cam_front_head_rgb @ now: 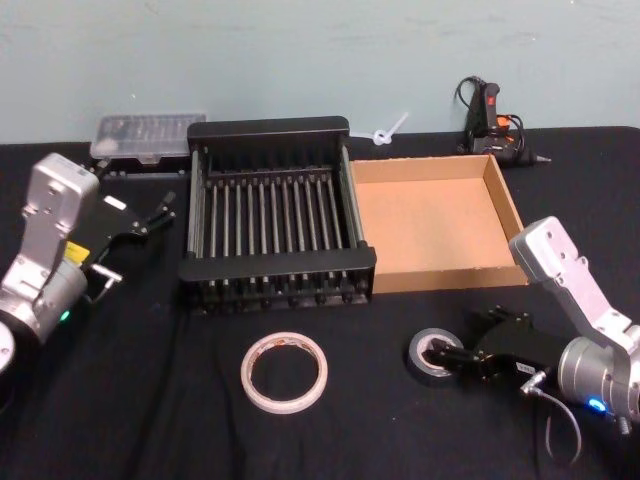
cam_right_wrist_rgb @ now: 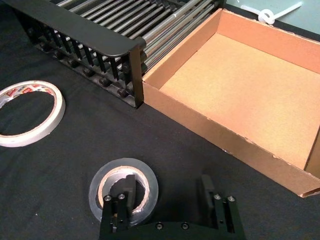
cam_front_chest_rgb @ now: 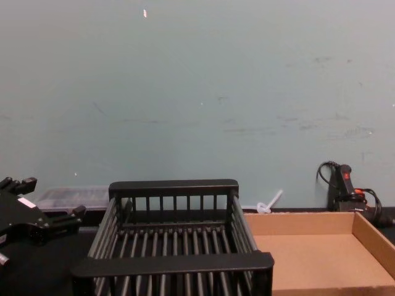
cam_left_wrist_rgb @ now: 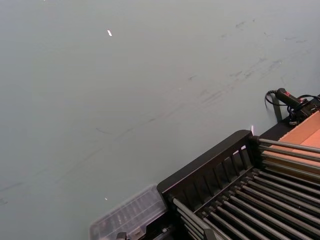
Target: Pick up the white tape and place it into the black box , Pick up the silver tape and place it into the brown box.
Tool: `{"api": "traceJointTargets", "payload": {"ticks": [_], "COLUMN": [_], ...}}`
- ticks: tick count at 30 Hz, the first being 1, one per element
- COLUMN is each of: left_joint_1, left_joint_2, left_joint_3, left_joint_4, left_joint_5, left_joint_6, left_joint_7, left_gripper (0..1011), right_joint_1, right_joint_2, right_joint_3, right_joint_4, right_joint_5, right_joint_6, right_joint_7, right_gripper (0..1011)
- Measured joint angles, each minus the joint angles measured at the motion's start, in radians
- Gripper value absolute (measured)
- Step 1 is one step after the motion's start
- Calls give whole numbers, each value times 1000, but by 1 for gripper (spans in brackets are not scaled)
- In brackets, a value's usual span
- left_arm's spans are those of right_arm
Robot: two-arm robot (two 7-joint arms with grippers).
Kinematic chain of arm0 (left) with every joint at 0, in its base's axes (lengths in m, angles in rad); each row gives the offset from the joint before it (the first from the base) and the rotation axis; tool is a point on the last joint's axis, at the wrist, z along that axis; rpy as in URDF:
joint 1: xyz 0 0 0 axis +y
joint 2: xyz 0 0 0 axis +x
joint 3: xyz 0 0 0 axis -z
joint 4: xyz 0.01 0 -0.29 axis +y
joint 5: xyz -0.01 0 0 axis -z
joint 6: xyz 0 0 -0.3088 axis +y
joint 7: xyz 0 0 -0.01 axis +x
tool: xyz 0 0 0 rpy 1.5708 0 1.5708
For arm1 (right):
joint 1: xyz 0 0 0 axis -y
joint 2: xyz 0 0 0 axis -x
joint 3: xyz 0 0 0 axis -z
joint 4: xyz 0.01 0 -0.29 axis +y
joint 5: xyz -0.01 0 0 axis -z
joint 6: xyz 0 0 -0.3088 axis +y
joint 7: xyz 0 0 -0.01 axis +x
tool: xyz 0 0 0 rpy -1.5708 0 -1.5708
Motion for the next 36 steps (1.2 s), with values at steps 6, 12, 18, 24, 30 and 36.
{"api": "traceJointTargets", "payload": {"ticks": [6, 12, 18, 24, 30, 36], "left_joint_1": [0, 0, 0, 0, 0, 0], "left_joint_2": [0, 0, 0, 0, 0, 0], "left_joint_3": [0, 0, 0, 0, 0, 0], "left_joint_4": [0, 0, 0, 0, 0, 0], "left_joint_5": [0, 0, 0, 0, 0, 0], "left_joint_6": [0, 0, 0, 0, 0, 0], "left_joint_7": [0, 0, 0, 0, 0, 0], "left_gripper": [1001, 1001, 1001, 1001, 1001, 1001], "right_joint_1": [0, 0, 0, 0, 0, -4], "right_joint_2": [1, 1, 1, 1, 1, 2], "right_joint_3": [0, 0, 0, 0, 0, 4], "right_joint_4": [-1, -1, -1, -1, -1, -3], "right_joint_5": [1, 2, 2, 3, 3, 2], "right_joint_6": [-1, -1, -1, -1, -1, -14], "right_joint_7": [0, 0, 0, 0, 0, 4], "right_gripper": [648, 447, 282, 158, 158, 158]}}
